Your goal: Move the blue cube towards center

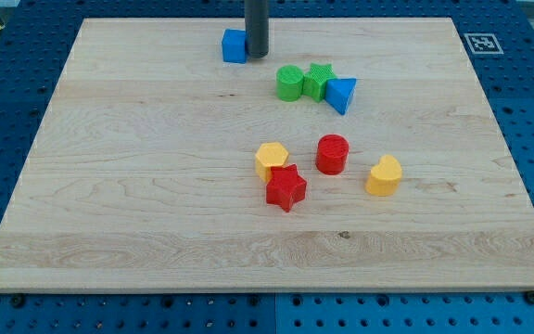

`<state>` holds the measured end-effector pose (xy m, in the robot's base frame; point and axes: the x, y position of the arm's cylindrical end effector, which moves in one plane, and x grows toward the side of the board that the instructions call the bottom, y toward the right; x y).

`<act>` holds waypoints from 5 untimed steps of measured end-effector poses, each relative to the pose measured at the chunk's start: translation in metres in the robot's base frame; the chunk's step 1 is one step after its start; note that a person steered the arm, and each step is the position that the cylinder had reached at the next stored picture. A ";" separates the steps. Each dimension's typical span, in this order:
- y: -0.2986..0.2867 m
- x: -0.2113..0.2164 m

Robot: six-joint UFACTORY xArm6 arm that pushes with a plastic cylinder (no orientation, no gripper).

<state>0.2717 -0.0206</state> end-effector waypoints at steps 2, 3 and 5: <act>0.000 0.033; 0.000 0.044; 0.009 0.023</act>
